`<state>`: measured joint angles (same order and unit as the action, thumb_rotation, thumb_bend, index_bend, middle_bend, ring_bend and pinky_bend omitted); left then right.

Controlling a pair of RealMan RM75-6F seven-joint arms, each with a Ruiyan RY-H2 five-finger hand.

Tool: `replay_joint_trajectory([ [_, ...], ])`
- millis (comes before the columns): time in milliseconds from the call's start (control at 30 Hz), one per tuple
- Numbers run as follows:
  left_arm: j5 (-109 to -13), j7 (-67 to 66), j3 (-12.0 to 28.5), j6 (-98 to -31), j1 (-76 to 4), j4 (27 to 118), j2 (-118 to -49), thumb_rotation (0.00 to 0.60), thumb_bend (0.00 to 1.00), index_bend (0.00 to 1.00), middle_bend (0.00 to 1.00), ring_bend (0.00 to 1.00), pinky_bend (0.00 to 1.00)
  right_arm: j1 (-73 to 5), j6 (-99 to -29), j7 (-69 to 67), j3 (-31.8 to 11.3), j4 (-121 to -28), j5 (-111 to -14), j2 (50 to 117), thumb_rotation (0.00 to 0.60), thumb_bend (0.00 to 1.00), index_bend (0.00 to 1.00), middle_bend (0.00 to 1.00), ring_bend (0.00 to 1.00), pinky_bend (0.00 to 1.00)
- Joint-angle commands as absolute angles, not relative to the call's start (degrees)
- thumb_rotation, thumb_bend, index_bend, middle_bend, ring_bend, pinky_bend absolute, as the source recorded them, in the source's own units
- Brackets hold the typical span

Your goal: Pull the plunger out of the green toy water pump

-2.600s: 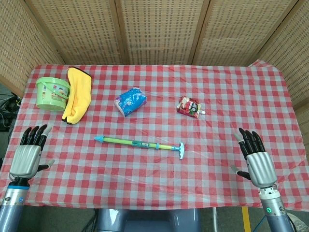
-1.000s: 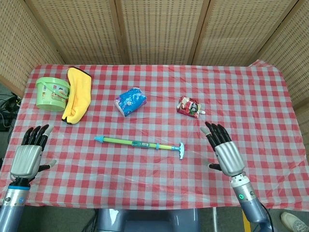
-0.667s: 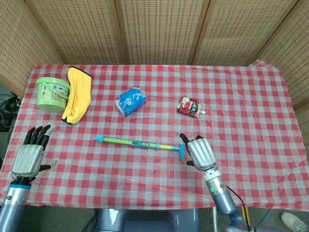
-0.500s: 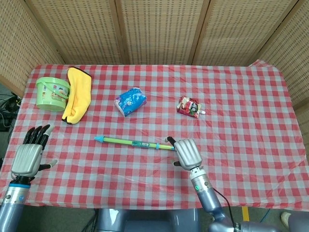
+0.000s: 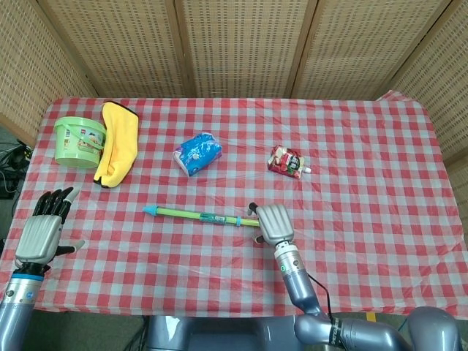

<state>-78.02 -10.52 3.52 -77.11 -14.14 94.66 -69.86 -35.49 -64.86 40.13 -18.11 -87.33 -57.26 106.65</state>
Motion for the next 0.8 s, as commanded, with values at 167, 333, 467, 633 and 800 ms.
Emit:
replay_joint_trajectory([
  [167,-77.41,-10.37,3.77,-76.35,-14.27,94.44,-69.89,0.600,0.01,0.00,0.00,0.00,0.00,-37.30,-63.93,40.32,-18.24,-84.79,-54.11,107.83,0.600,0.40,0.47,1.00,1.00,0.88],
  [333,-77.21,-10.26,3.77,-75.59,-14.49,94.16,-70.06,0.600,0.01,0.00,0.00,0.00,0.00,-38.19,-63.12,39.63,-18.26,-82.68,-52.49,108.56,0.600,0.45,0.48,1.00,1.00,0.88],
  [467,-76.73,-10.13,4.03,-75.11,-14.66,93.75,-70.13,0.600,0.01,0.00,0.00,0.00,0.00,-39.00,-62.40,39.06,-18.15,-80.87,-51.39,108.96,0.600,0.46,0.48,1.00,1.00,0.88],
  [633,-76.02,-9.95,4.35,-74.81,-14.67,93.49,-70.14,0.600,0.01,0.00,0.00,0.00,0.00,-39.53,-61.74,38.31,-17.62,-78.95,-50.42,109.34,0.600,0.48,0.47,1.00,1.00,0.88],
  [800,-76.15,-10.28,4.25,-74.60,-14.75,93.49,-70.25,0.600,0.01,0.00,0.00,0.00,0.00,-39.99,-60.92,37.44,-17.48,-76.74,-49.21,109.75,0.600,0.49,0.47,1.00,1.00,0.88],
])
